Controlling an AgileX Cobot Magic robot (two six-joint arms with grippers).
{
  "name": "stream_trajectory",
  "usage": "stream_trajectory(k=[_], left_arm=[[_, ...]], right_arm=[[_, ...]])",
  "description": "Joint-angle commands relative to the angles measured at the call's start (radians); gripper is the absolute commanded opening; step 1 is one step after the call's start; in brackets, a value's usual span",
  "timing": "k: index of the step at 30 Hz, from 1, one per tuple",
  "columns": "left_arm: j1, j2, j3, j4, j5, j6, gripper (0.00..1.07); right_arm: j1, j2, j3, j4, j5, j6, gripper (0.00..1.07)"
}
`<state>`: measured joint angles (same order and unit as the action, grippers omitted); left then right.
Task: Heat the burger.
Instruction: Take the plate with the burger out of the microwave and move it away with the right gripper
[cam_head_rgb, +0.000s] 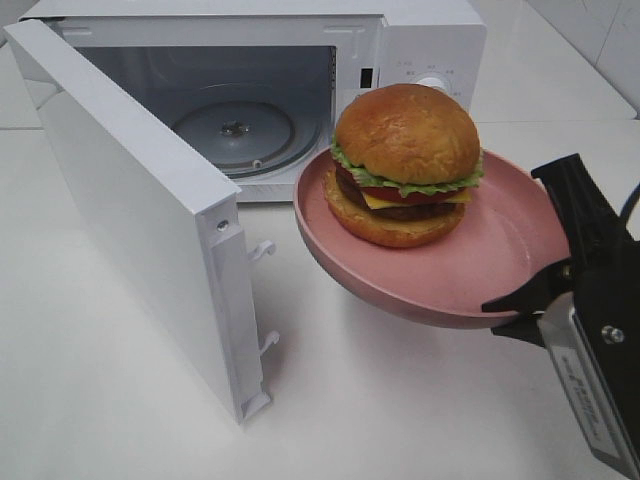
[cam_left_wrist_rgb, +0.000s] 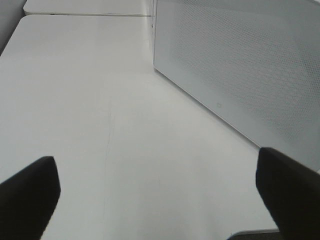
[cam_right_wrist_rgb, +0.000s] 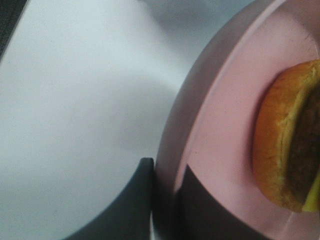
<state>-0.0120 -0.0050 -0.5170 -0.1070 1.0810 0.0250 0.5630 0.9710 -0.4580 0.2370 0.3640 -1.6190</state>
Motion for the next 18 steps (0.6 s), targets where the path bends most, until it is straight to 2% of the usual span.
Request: stream_trajectory(k=[1,10,15,18], left_arm=[[0.002,-0.005,0.001,-0.002,-0.011,-0.001,1.0],[0.002,-0.005,0.001,-0.002,-0.011,-0.001,1.0],[0.002,-0.005,0.001,-0.002,-0.011,-0.001,1.0],[0.002,-0.005,0.001,-0.002,-0.011,-0.001,1.0]], right_arm=[[-0.003,-0.09,0.021,-0.05,-0.025,0.073,0.0],[-0.003,-0.2,0.025,-0.19,0.085,0.199,0.0],[-0.003,-0.253,0.025,-0.293,0.14,0.316,0.01],[-0.003,-0.278,0.025,-0.398,0.181,0.431,0.01]])
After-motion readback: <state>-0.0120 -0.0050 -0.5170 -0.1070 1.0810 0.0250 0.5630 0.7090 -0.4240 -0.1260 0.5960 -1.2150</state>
